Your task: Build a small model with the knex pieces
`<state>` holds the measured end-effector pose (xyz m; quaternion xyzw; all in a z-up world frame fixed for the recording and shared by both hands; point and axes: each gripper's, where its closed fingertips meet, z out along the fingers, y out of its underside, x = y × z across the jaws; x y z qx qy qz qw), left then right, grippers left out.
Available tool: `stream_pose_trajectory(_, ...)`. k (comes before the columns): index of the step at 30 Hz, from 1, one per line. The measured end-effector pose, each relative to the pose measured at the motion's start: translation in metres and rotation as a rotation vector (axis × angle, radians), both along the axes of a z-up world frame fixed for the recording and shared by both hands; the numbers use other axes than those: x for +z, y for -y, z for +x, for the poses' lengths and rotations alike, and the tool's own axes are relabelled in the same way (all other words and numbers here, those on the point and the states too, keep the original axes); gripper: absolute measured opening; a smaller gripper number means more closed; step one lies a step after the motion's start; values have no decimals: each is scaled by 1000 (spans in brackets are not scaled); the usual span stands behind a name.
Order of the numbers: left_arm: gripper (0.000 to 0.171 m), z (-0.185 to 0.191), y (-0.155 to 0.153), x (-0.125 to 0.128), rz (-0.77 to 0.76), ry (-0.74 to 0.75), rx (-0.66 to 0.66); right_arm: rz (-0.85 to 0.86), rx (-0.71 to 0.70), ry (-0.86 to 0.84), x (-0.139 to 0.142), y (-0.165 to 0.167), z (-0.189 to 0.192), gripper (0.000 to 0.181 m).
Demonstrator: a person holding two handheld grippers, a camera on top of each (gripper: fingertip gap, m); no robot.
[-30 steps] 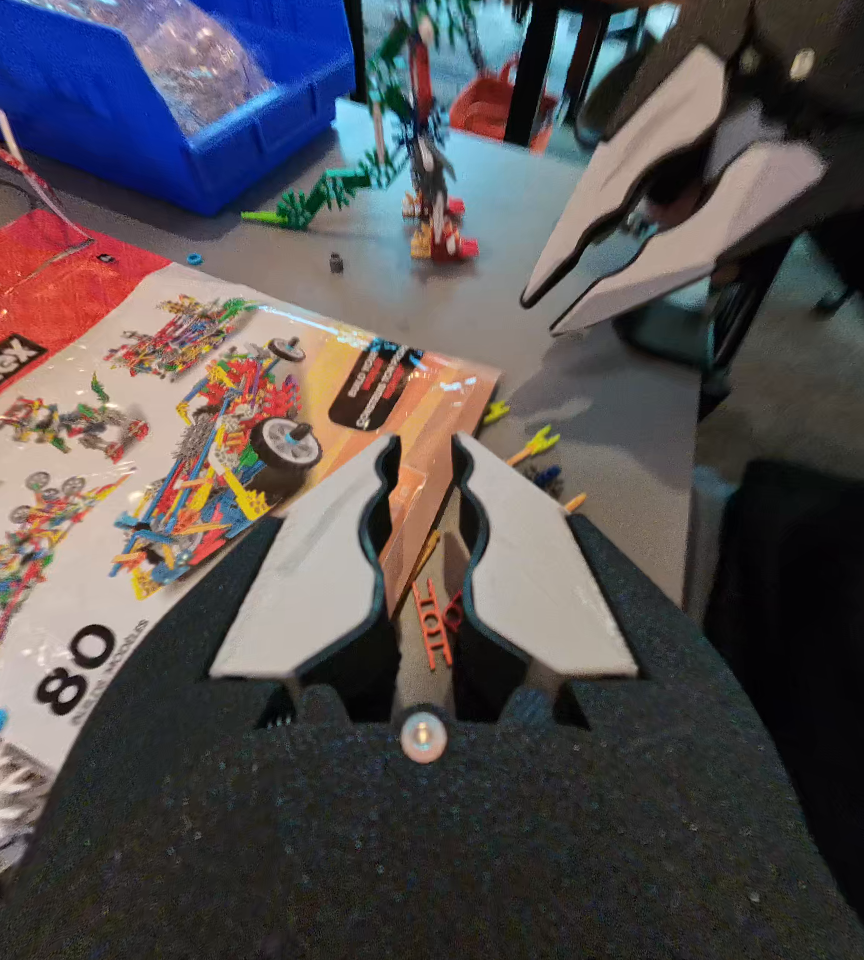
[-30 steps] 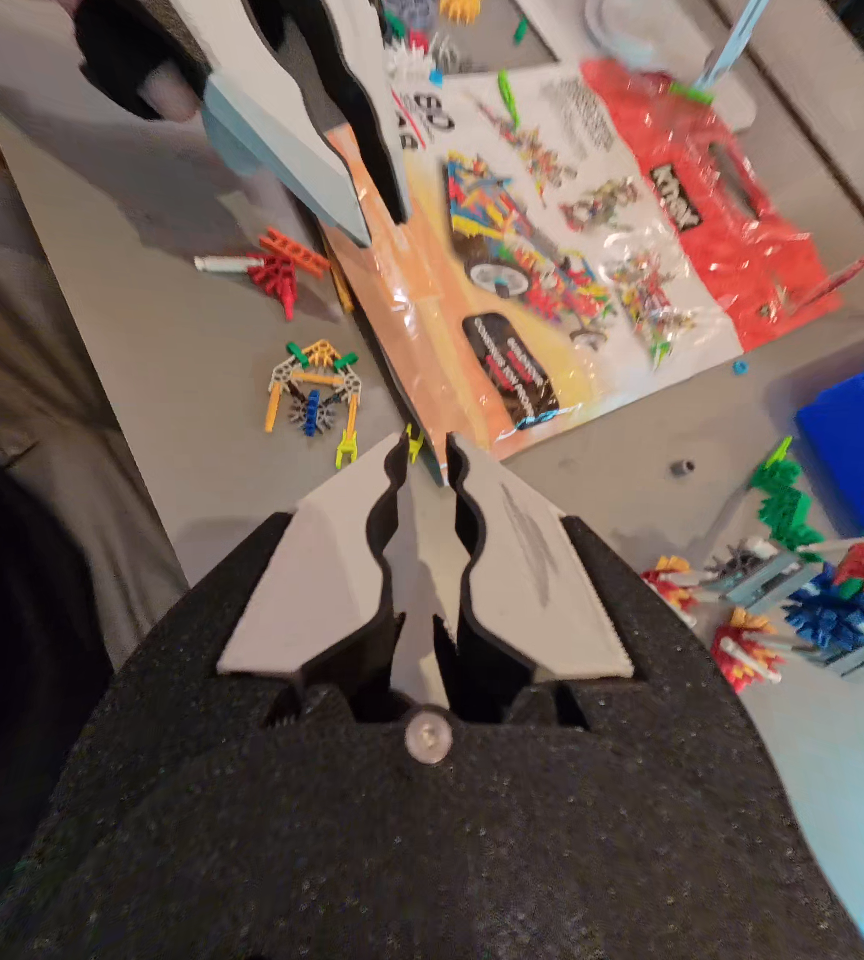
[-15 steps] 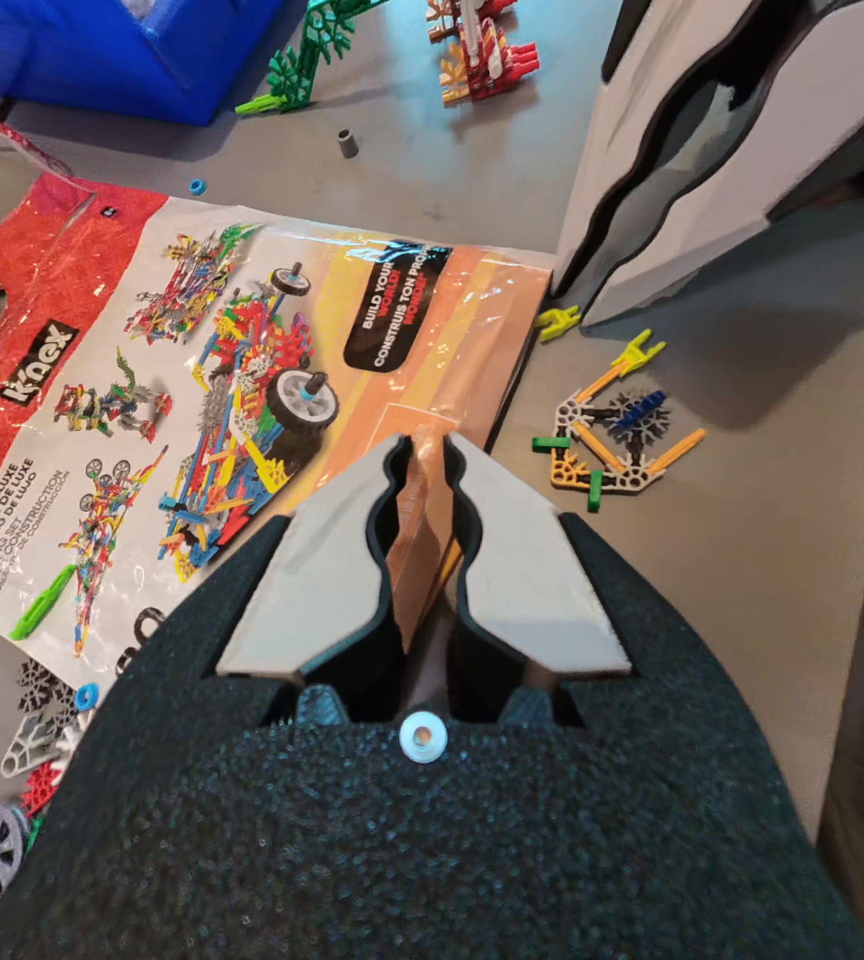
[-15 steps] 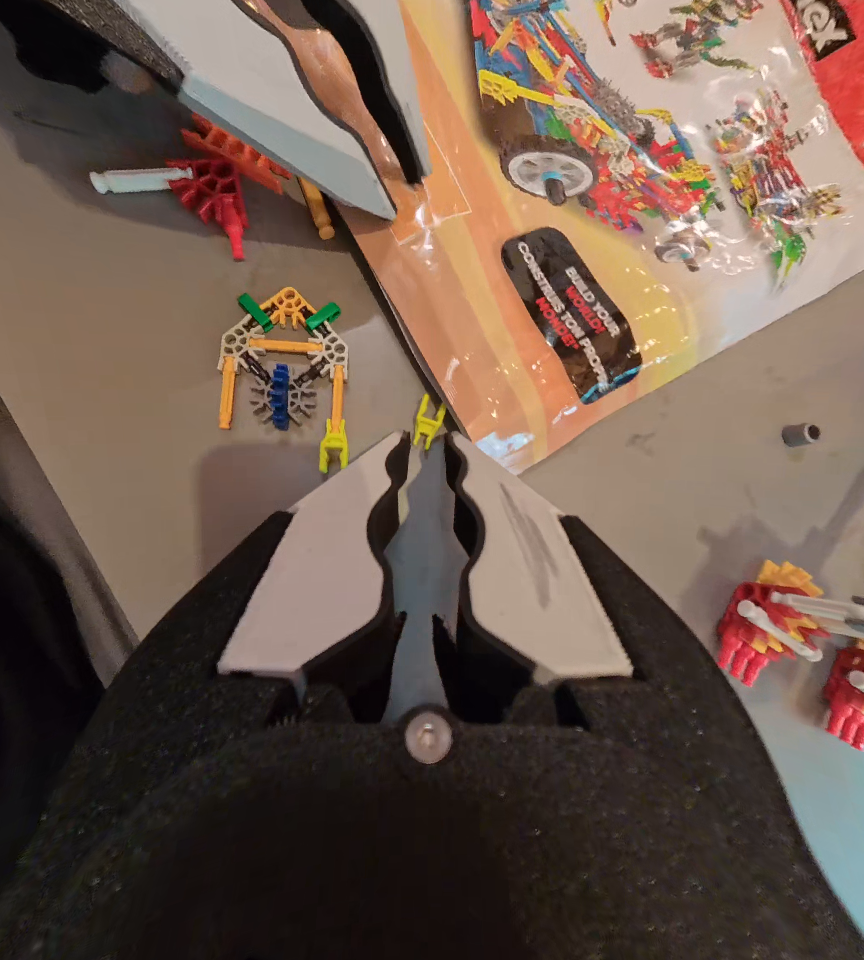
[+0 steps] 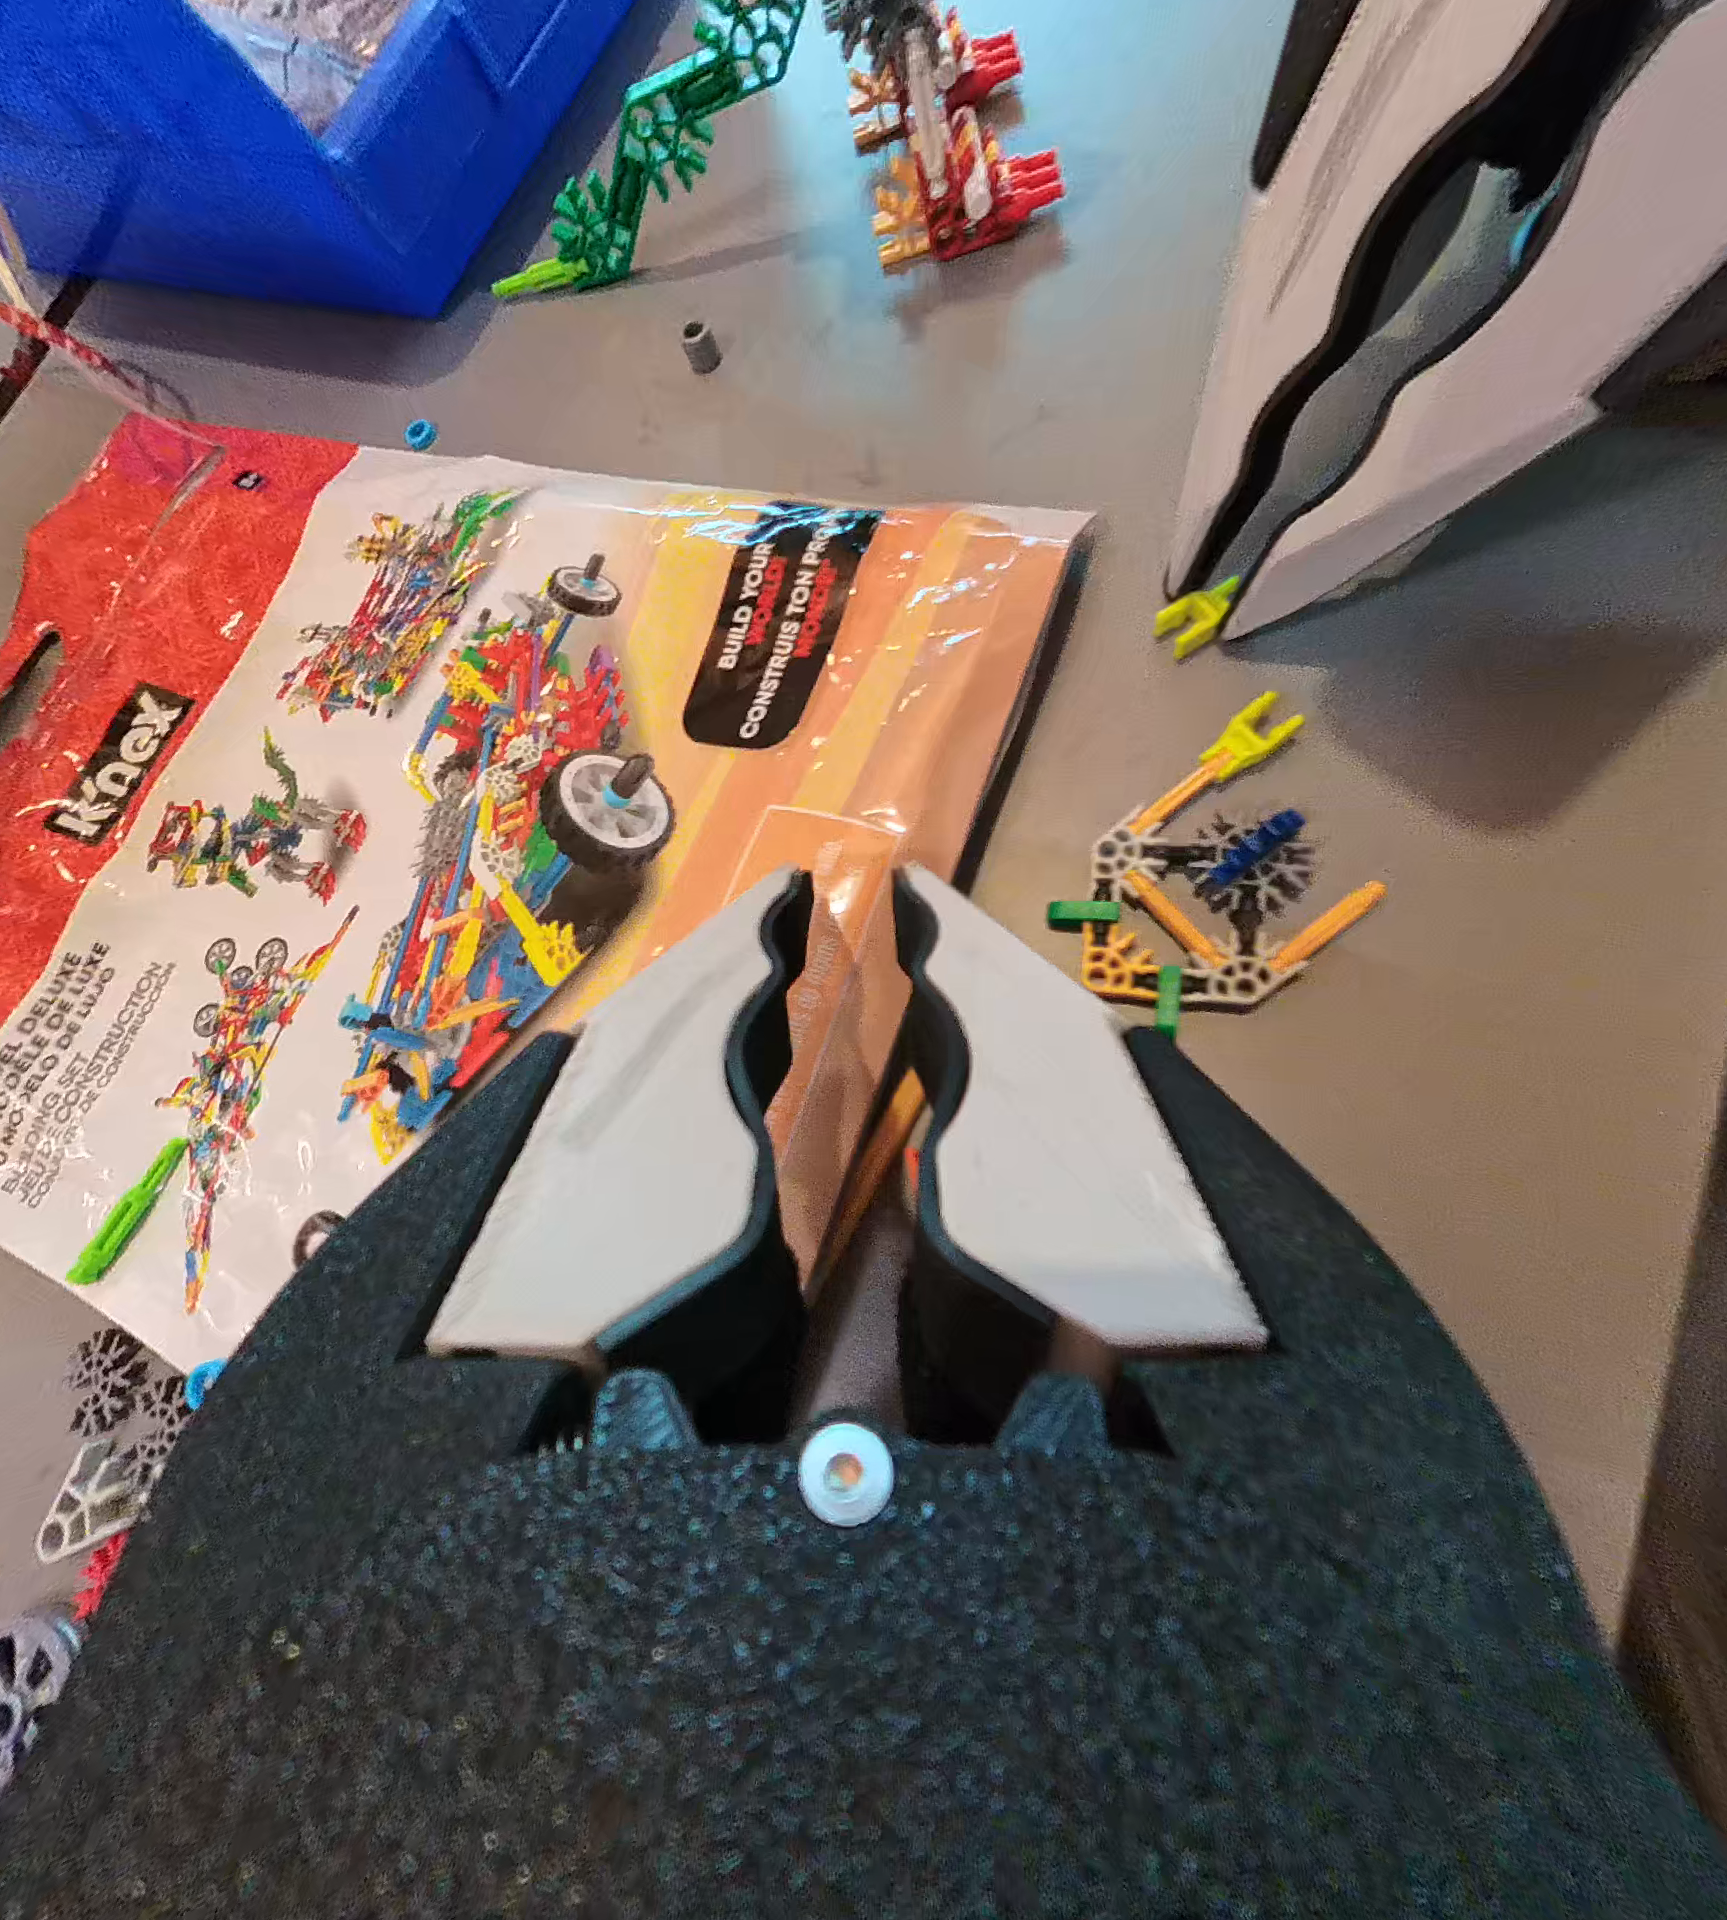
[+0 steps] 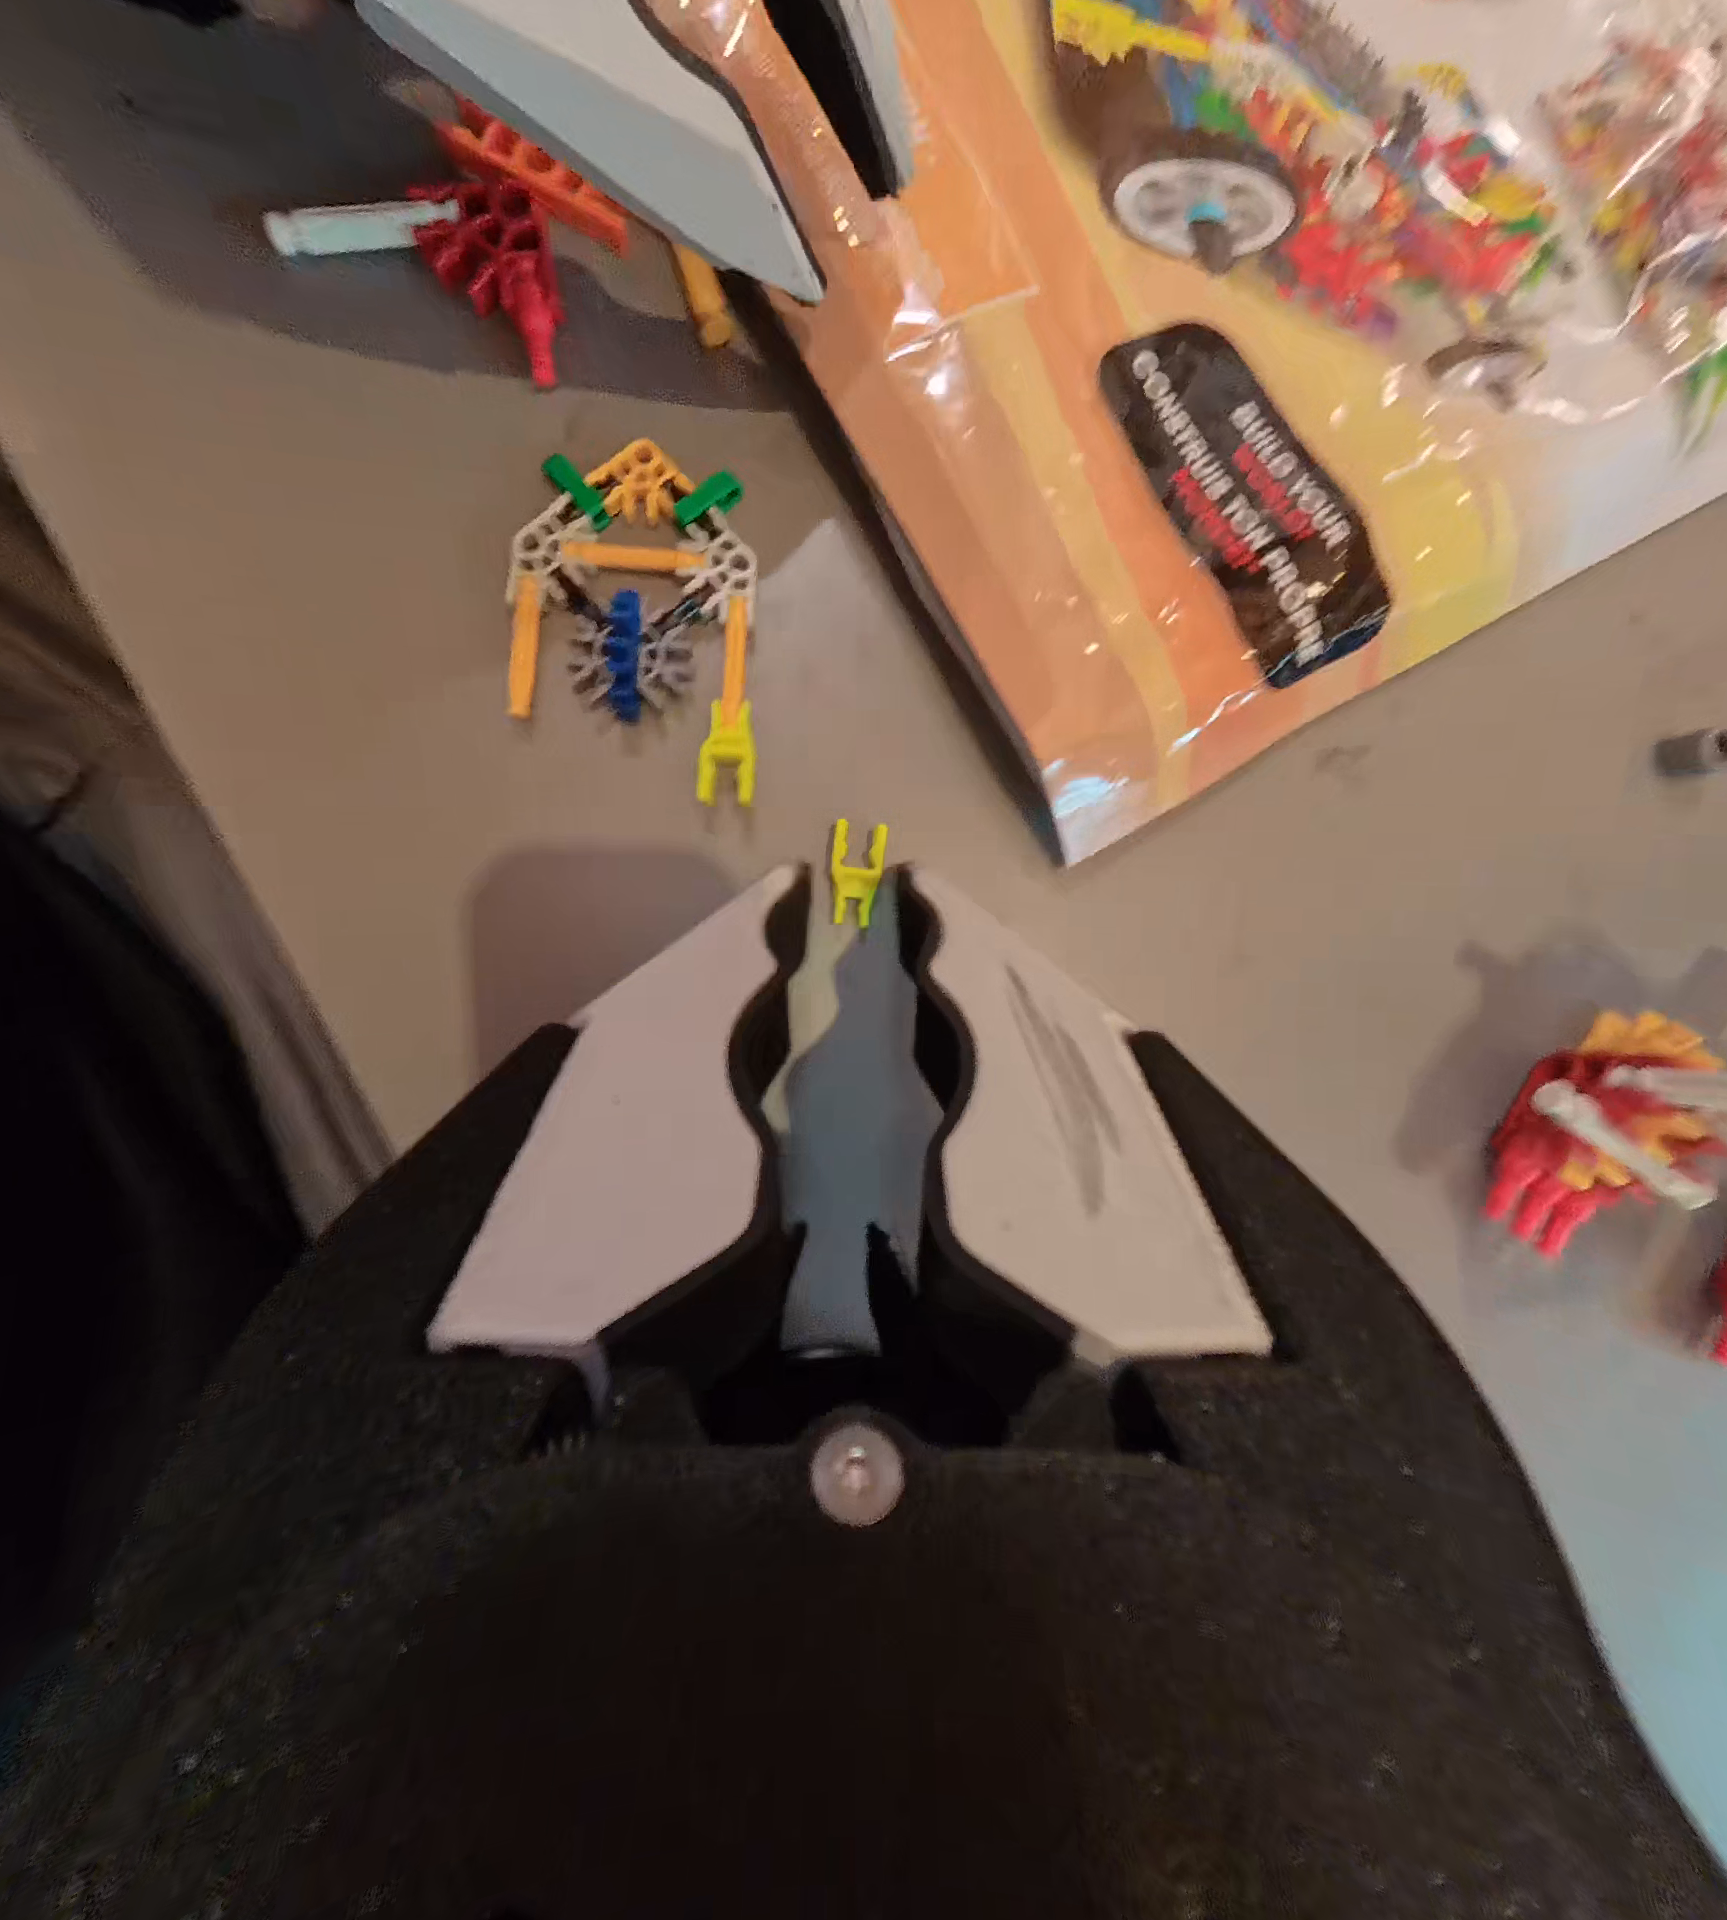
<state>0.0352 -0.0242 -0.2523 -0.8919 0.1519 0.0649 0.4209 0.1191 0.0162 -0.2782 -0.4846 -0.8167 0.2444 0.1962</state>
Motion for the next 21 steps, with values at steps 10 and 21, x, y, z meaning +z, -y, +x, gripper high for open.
stream_pose_trajectory(10, 14, 18, 12, 4, -6, -3, -42, -50, 93, 31, 9, 19, 27, 32)
stream_pose_trajectory(21, 15, 20, 18, 2, -17, 4, -50, -160, 176, 54, 10, 43, 31, 33)
